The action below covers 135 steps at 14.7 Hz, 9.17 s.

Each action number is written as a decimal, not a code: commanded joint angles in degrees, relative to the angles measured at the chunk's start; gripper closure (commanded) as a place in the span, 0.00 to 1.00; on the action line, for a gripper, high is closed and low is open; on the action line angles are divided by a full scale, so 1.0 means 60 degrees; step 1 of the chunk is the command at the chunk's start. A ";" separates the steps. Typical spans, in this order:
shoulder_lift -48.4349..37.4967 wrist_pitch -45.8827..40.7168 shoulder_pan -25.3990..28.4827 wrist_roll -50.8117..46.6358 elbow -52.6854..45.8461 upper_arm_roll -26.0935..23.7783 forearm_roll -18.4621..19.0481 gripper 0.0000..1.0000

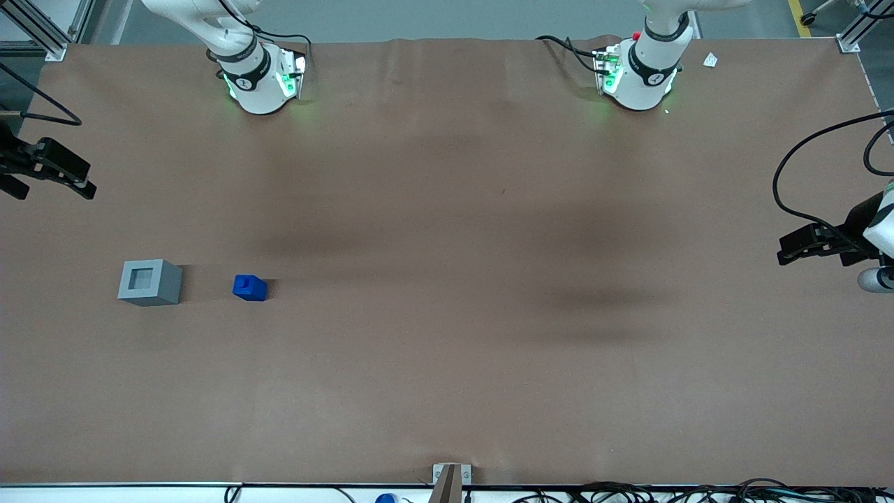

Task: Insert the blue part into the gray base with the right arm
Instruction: 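Move the open right gripper down over the blue block, then close the right gripper on the blue block, then lift the blue block and carry it over the gray base, then lower the blue block into the gray base's square hole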

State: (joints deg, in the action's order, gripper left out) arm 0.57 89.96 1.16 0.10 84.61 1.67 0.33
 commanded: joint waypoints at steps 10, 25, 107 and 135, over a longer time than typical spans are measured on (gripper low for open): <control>0.0460 -0.0535 0.0408 -0.0192 0.0196 -0.0118 0.0443 0.00; 0.2923 0.3385 0.0672 -0.0866 0.2330 -0.0103 -0.0480 0.00; 0.3758 0.4943 -0.2697 0.2796 0.3052 -0.0030 0.0487 0.74; 0.3992 0.4811 -0.2741 0.2957 0.3023 -0.0030 0.0399 0.24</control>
State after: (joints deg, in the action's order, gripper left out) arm 24.71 118.75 -14.28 17.35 102.65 2.42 2.65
